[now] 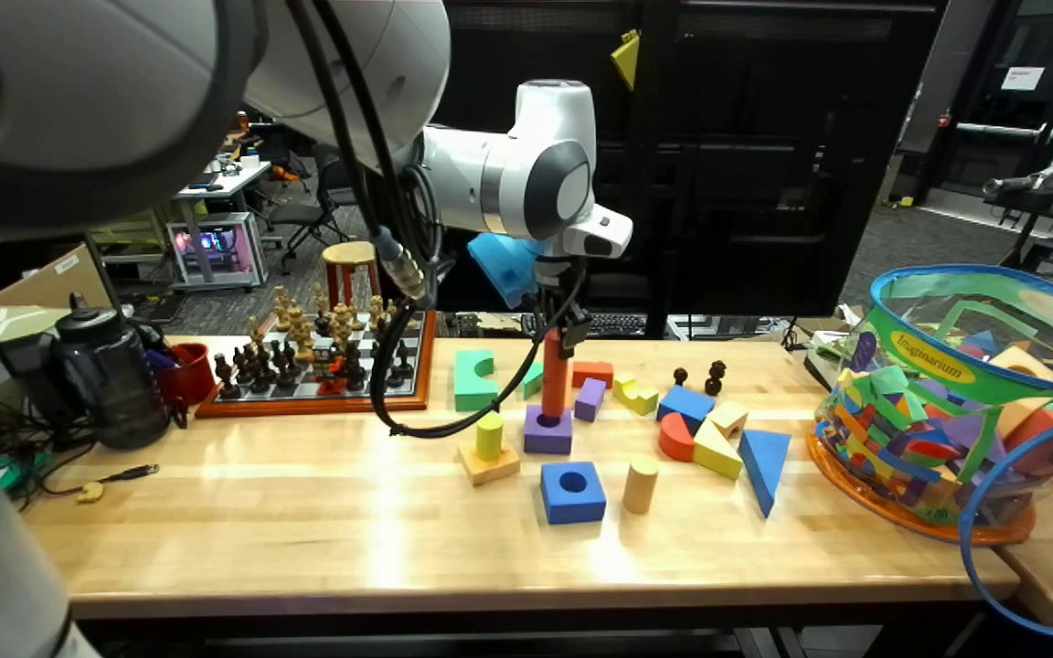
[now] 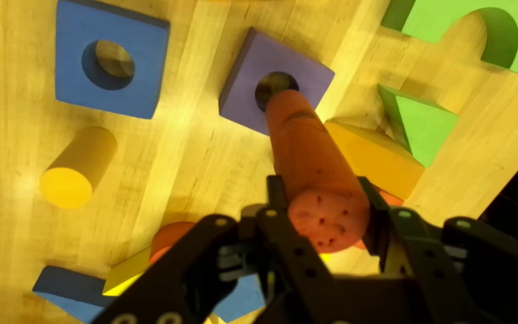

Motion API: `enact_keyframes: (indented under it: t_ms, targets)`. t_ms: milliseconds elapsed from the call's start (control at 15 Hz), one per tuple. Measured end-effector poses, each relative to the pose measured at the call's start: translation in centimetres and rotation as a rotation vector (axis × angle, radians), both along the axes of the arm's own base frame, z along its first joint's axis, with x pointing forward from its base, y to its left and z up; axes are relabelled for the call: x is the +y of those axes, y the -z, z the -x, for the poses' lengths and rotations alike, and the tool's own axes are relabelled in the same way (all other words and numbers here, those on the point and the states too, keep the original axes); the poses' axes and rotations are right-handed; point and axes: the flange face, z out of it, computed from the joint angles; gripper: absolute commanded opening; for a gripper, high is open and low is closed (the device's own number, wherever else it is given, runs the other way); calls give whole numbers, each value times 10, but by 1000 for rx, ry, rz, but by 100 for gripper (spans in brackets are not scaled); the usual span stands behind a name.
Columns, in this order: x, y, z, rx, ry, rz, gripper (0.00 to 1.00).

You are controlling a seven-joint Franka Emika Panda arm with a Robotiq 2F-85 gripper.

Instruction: Put the yellow cylindrical block in the middle of the square object

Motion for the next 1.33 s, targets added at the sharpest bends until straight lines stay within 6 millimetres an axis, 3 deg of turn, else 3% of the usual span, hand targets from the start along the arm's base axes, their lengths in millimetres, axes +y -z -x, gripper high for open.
enact_keyframes:
  t_ms: [533, 1333]
  targets:
    - [0, 12, 4, 14, 0, -2, 15]
    - [-1, 14, 4, 17, 9, -10, 15]
